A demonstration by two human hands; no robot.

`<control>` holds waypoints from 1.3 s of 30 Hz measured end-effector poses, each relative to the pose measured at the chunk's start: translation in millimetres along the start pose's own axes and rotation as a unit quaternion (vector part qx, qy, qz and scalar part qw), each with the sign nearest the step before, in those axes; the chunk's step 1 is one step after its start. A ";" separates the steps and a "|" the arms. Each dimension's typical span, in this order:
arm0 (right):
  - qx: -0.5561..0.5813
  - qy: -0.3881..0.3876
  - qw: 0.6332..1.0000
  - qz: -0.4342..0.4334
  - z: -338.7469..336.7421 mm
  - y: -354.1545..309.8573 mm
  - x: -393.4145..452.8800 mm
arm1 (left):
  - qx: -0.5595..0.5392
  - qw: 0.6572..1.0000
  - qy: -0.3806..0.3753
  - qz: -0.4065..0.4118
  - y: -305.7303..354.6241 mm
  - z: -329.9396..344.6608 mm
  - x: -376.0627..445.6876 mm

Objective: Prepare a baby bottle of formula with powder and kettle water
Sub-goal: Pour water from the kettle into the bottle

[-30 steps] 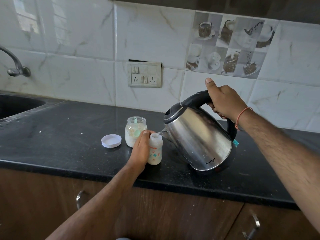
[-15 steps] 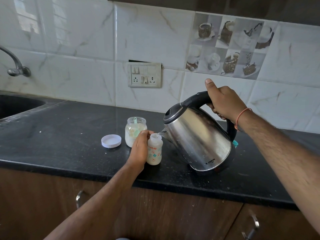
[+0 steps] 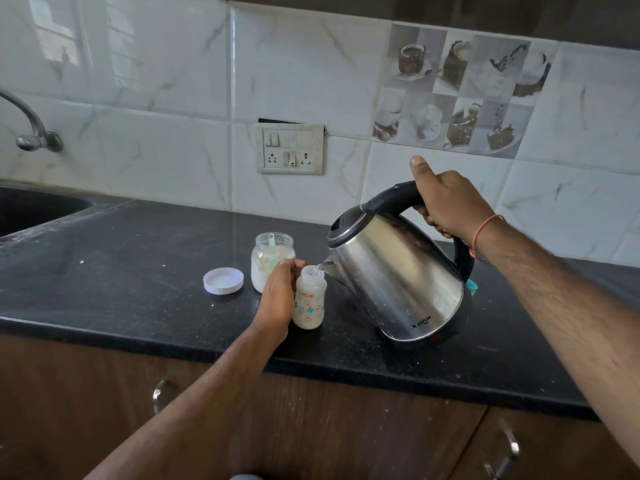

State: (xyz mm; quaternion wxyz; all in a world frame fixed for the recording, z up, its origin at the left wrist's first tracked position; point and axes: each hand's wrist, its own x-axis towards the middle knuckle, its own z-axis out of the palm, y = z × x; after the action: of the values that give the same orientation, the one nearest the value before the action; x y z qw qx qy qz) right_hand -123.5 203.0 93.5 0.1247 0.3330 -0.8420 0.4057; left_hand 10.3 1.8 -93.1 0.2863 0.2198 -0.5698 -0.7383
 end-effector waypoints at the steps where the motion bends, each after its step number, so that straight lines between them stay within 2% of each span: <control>1: 0.000 0.000 1.000 0.000 0.2 0.0 -0.1 | 0.001 1.000 0.000 -0.001 -0.4 -0.1 0.4; 39: -0.008 -0.001 1.000 -0.007 0.6 -1.3 0.0 | -0.015 1.000 -0.010 0.001 -4.0 -1.3 5.8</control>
State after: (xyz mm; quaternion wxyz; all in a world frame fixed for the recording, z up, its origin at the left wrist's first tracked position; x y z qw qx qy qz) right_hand -122.5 201.9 93.9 0.1298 0.3383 -0.8428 0.3980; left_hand 6.1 -2.2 -97.3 0.2846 0.2075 -0.5618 -0.7485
